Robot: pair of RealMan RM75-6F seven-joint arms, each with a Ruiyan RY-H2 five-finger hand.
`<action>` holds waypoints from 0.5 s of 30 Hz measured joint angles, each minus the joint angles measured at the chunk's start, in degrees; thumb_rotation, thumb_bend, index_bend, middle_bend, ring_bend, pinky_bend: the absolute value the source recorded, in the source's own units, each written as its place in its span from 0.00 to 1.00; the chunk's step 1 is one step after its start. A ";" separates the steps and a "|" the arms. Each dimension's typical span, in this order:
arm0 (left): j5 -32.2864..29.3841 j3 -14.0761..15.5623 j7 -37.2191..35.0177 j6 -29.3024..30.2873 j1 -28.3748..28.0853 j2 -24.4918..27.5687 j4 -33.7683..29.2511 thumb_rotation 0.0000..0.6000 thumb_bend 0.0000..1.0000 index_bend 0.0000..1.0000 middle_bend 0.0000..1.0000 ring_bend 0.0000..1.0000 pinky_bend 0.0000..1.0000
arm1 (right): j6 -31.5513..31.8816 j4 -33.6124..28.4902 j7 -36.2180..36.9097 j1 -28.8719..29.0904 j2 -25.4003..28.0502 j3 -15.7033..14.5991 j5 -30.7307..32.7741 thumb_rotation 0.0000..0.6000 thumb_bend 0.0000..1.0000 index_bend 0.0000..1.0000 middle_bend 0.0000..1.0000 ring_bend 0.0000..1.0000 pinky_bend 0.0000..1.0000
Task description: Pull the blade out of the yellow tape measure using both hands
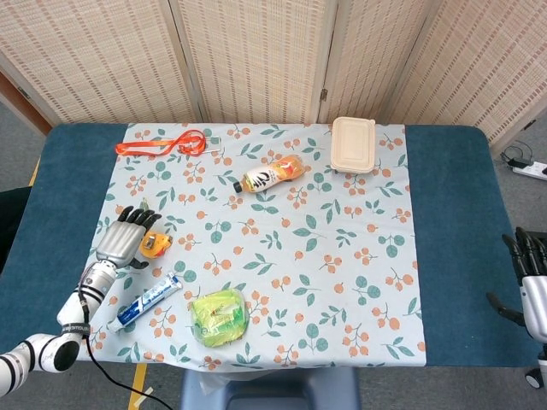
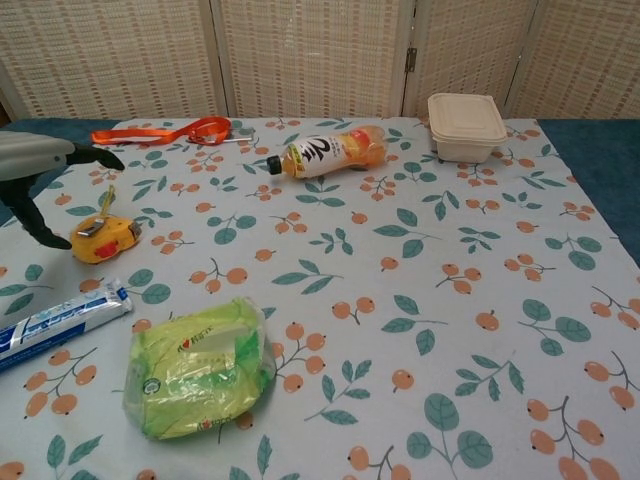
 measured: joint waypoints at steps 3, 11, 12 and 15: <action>-1.81 0.55 0.62 -0.83 -0.46 -0.73 1.12 1.00 0.16 0.21 0.18 0.14 0.00 | -0.23 0.27 0.21 0.03 -0.17 -0.09 -0.03 1.00 0.25 0.00 0.01 0.04 0.00; -2.96 1.39 -1.30 -2.35 -1.55 -2.94 4.66 1.00 0.23 0.26 0.22 0.17 0.00 | -0.33 0.51 0.54 -0.03 -0.35 -0.21 -0.18 1.00 0.25 0.00 0.01 0.04 0.00; -2.99 1.46 -1.56 -2.53 -1.73 -3.26 5.19 1.00 0.23 0.26 0.22 0.17 0.00 | -0.30 0.51 0.57 -0.08 -0.35 -0.24 -0.17 1.00 0.25 0.00 0.01 0.04 0.00; -3.27 1.63 -2.23 -3.29 -2.39 -4.37 6.83 1.00 0.24 0.26 0.22 0.17 0.00 | -0.30 0.54 0.57 -0.22 -0.40 -0.30 -0.03 1.00 0.25 0.00 0.01 0.04 0.00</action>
